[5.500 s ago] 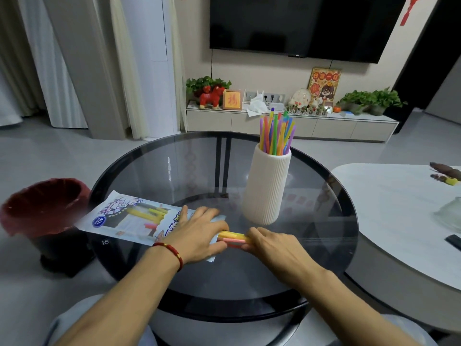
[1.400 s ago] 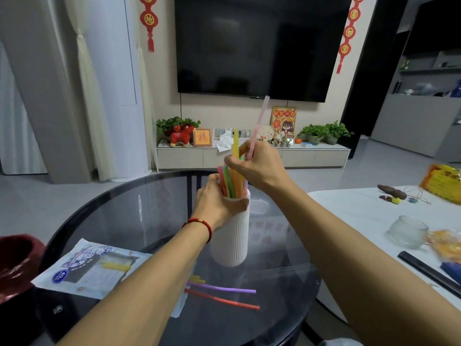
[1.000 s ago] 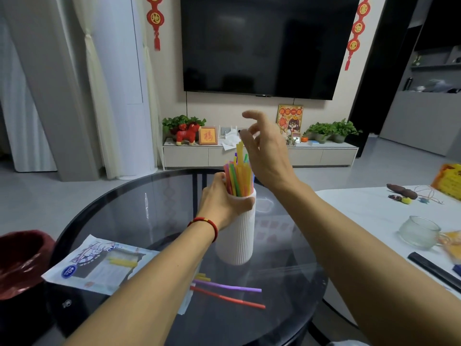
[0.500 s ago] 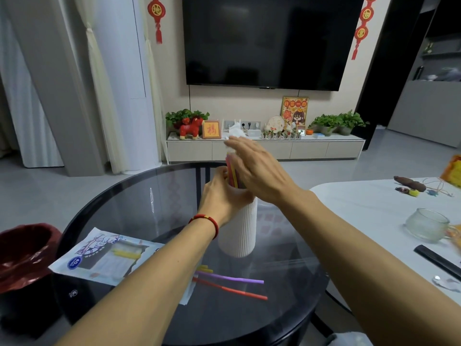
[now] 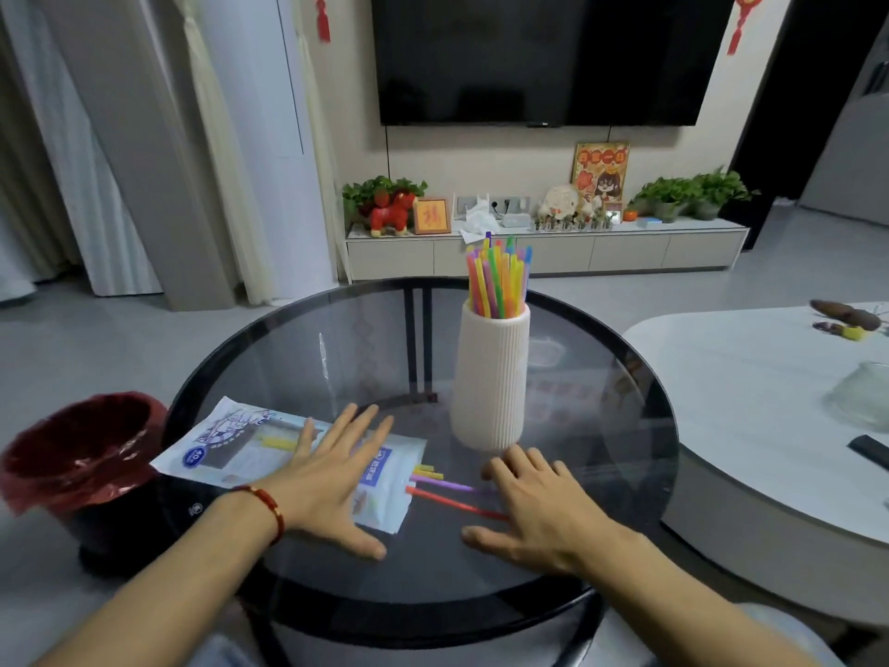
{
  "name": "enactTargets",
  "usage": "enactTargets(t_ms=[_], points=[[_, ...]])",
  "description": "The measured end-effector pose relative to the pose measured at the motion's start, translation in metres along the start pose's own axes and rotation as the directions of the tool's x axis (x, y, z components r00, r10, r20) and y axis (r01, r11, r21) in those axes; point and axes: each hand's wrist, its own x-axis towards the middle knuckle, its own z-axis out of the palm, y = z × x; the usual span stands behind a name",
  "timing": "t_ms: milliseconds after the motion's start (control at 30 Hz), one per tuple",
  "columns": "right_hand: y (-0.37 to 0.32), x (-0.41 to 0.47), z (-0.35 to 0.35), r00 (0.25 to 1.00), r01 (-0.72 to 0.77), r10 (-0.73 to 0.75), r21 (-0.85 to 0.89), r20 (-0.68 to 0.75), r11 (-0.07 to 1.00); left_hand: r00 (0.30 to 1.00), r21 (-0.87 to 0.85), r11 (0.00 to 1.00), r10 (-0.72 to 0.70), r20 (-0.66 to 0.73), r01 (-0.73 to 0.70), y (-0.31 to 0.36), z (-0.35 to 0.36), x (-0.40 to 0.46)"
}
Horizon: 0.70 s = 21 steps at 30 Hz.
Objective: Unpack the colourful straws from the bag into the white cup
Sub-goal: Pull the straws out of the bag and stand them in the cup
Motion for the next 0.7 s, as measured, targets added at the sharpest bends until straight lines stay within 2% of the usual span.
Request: enactTargets(t_ms=[100, 167, 233, 467, 633, 700], points=[[0.0, 0.009, 0.01, 0.995, -0.033, 0.042, 0.094, -0.091, 0.995, 0.998, 0.061, 0.997, 0.037, 0.057, -0.04, -0.004, -0.014, 0.015], [-0.001, 0.014, 0.01, 0.993, -0.032, 0.049, 0.162, -0.105, 0.986, 0.991, 0.127, 0.989, 0.053, 0.125, -0.069, 0.0, -0.02, 0.022], [-0.002, 0.017, 0.011, 0.995, -0.006, 0.024, 0.183, -0.096, 0.983, 0.988, 0.175, 0.98, 0.07, 0.136, -0.093, 0.005, -0.02, 0.025], [-0.011, 0.026, 0.022, 0.988, 0.058, -0.036, 0.146, -0.151, 0.988, 0.975, 0.348, 0.929, 0.183, -0.13, -0.128, 0.018, -0.017, 0.019], [-0.018, 0.025, 0.022, 0.988, 0.047, -0.037, 0.064, -0.151, 0.997, 0.959, 0.469, 0.88, 0.192, -0.207, -0.075, 0.027, -0.036, 0.011], [-0.018, 0.022, 0.017, 0.987, 0.027, 0.0, 0.17, -0.159, 0.985, 0.956, 0.486, 0.872, 0.19, -0.224, -0.059, 0.029, -0.045, 0.007]])
